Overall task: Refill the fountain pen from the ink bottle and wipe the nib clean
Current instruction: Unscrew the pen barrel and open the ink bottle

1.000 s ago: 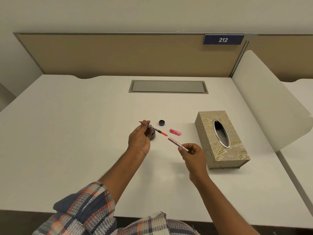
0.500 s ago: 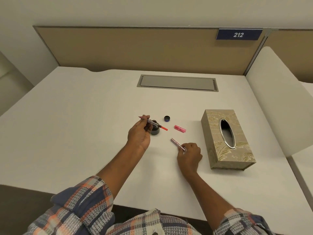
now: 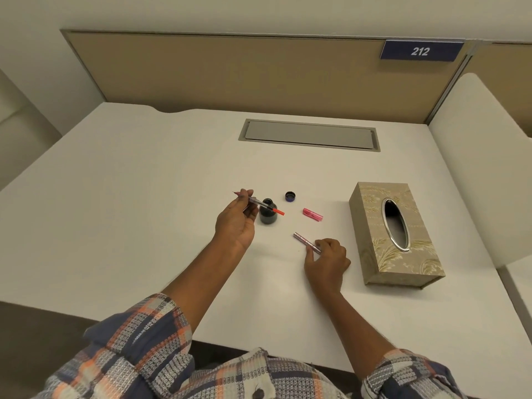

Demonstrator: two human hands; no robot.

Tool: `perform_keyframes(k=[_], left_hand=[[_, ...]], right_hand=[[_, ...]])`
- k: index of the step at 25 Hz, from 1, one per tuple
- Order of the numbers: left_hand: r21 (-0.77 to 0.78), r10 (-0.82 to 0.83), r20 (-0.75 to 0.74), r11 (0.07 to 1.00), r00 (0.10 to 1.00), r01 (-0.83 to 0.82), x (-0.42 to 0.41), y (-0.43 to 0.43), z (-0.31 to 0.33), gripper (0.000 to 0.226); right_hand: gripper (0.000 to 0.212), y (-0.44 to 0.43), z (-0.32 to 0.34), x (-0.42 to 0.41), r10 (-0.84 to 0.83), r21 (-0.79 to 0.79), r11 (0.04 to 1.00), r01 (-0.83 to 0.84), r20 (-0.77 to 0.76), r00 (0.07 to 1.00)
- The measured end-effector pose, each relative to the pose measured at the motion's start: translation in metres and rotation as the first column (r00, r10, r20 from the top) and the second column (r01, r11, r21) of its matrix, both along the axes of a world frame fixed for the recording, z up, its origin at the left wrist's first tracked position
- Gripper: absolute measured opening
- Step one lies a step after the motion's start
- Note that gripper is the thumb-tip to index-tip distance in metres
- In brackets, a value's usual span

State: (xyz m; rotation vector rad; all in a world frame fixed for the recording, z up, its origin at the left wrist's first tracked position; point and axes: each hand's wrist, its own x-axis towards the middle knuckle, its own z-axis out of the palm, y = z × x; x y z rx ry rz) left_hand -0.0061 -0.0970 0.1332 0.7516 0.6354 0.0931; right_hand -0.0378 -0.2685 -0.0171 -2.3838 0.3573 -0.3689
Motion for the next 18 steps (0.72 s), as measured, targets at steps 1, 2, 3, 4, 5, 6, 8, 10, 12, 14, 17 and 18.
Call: perform_keyframes(k=[1, 2, 3, 4, 5, 6, 8, 10, 12, 14, 17, 18], left_hand=[[-0.004, -0.014, 0.003, 1.000, 1.000, 0.014, 0.003, 0.003, 0.000, 0.013], [-0.005, -0.028, 0.005, 1.000, 1.000, 0.028, 0.007, 0.006, 0.001, 0.013], [-0.006, -0.045, 0.005, 0.999, 0.999, 0.045, 0.010, 0.009, 0.001, 0.013], [-0.009, -0.066, 0.007, 0.998, 0.998, 0.066, 0.014, 0.012, 0.001, 0.013], [-0.013, -0.080, 0.011, 0.997, 0.997, 0.081, 0.017, 0.015, 0.001, 0.013], [-0.017, -0.095, 0.011, 0.995, 0.995, 0.096, 0.021, 0.019, 0.001, 0.013], [-0.026, -0.131, 0.007, 0.991, 0.991, 0.131, 0.026, 0.028, 0.000, 0.014], [-0.041, -0.173, 0.010, 0.984, 0.985, 0.174, 0.032, 0.038, 0.001, 0.014], [-0.044, -0.205, 0.010, 0.978, 0.979, 0.205, 0.035, 0.045, 0.003, 0.015], [-0.046, -0.236, 0.008, 0.971, 0.972, 0.236, 0.038, 0.051, 0.004, 0.014], [-0.052, -0.278, -0.003, 0.959, 0.961, 0.278, 0.039, 0.060, 0.001, 0.014], [-0.047, -0.294, -0.011, 0.955, 0.956, 0.293, 0.040, 0.061, -0.001, 0.014]], right_hand=[[0.016, 0.000, -0.001, 0.000, -0.004, -0.007, 1.000, 0.004, 0.005, 1.000], [0.016, 0.000, -0.001, 0.001, -0.004, -0.019, 1.000, 0.005, 0.011, 1.000], [0.017, -0.001, -0.003, 0.001, -0.001, -0.033, 0.999, 0.002, 0.016, 1.000], [0.018, -0.001, -0.004, 0.001, 0.000, -0.048, 0.999, 0.000, 0.014, 1.000], [0.018, -0.001, -0.004, 0.001, 0.003, -0.058, 0.998, -0.002, 0.009, 1.000], [0.019, -0.001, -0.003, 0.001, 0.000, -0.061, 0.998, 0.000, -0.002, 1.000], [0.020, 0.000, -0.003, 0.001, -0.010, -0.060, 0.998, 0.009, -0.028, 1.000], [0.022, 0.001, -0.001, 0.001, -0.019, -0.076, 0.997, 0.017, -0.033, 0.999], [0.024, 0.000, 0.000, 0.001, -0.020, -0.091, 0.996, 0.017, -0.031, 0.999], [0.029, 0.002, 0.001, 0.001, -0.026, -0.093, 0.995, 0.022, -0.042, 0.999], [0.041, 0.006, 0.004, -0.003, -0.063, -0.040, 0.997, 0.062, -0.021, 0.998], [0.043, 0.008, 0.008, -0.002, -0.101, -0.006, 0.995, 0.101, 0.014, 0.995]])
